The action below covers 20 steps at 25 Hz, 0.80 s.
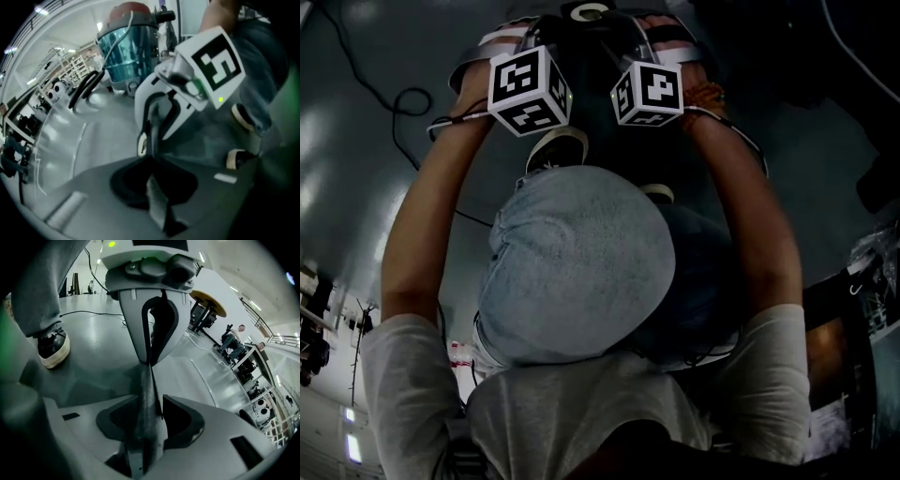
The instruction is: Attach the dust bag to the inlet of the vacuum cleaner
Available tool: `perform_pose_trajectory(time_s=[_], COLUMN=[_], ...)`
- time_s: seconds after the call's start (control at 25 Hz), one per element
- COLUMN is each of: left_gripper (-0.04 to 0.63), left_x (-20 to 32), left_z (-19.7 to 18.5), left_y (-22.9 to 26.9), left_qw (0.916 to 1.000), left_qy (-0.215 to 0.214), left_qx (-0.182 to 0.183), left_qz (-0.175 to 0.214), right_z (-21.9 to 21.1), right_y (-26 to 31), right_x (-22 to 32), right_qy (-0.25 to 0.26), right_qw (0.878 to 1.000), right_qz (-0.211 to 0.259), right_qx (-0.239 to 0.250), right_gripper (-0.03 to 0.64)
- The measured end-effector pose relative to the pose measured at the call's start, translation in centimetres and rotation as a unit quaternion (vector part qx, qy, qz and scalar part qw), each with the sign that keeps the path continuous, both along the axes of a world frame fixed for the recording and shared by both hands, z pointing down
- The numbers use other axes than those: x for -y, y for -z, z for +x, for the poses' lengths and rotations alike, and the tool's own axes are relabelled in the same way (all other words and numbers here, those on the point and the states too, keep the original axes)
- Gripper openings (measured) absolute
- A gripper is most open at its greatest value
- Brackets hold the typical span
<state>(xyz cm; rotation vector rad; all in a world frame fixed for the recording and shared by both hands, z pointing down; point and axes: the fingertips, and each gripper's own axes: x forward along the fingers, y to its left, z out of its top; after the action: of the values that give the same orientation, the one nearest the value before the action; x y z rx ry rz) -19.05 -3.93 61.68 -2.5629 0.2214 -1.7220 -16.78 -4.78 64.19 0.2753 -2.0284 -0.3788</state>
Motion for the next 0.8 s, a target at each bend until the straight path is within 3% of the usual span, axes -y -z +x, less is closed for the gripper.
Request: perform_pose_trajectory(time_s=[0.04, 0.08, 0.12, 0.28, 0.44, 0.48, 0.64, 0.76, 0.8], left_gripper=[0.018, 0.018, 0.018, 0.031, 0.165, 0.173, 0.172, 0.043, 0.037], left_x=[0.3, 0.4, 0.4, 0.5, 0.6, 0.4, -0.5, -0.5, -0.7], left_z=[0.1, 0.2, 0.3, 1.4, 3.2, 3.6, 5.8, 8.0, 8.7], left_y=[1.0, 1.9, 3.0, 7.6, 11.9, 12.7, 15.5, 18.1, 19.1], left_qw=[1.0000, 0.9998, 0.9997, 0.9983, 0.9938, 0.9922, 0.9872, 0.9848, 0.9839], left_qy=[-0.006, -0.012, -0.019, -0.054, -0.104, -0.116, -0.151, -0.169, -0.175], left_qx=[0.000, 0.001, 0.002, 0.012, 0.024, 0.032, 0.047, 0.038, 0.034], left_qz=[-0.006, -0.012, -0.018, -0.019, -0.031, -0.032, -0.019, 0.007, 0.008], right_z=[0.1, 0.2, 0.3, 1.3, 3.1, 3.6, 5.5, 7.2, 7.9], right_y=[0.7, 1.5, 2.4, 6.9, 11.4, 12.5, 16.6, 19.6, 20.6], right_x=[0.4, 0.5, 0.5, 0.3, 0.7, 0.5, -0.7, -1.6, -2.0], right_qy=[0.003, 0.005, 0.005, -0.032, -0.080, -0.087, -0.115, -0.131, -0.137], right_qw=[1.000, 1.000, 1.000, 0.997, 0.991, 0.989, 0.982, 0.980, 0.979], right_qz=[0.006, 0.006, -0.002, -0.064, -0.105, -0.114, -0.141, -0.143, -0.144], right_qx=[0.000, 0.002, 0.005, 0.017, 0.022, 0.026, 0.044, 0.050, 0.051], right_gripper=[0.157, 0.073, 0.056, 0.038, 0.037, 0.037, 0.037, 0.035, 0.035])
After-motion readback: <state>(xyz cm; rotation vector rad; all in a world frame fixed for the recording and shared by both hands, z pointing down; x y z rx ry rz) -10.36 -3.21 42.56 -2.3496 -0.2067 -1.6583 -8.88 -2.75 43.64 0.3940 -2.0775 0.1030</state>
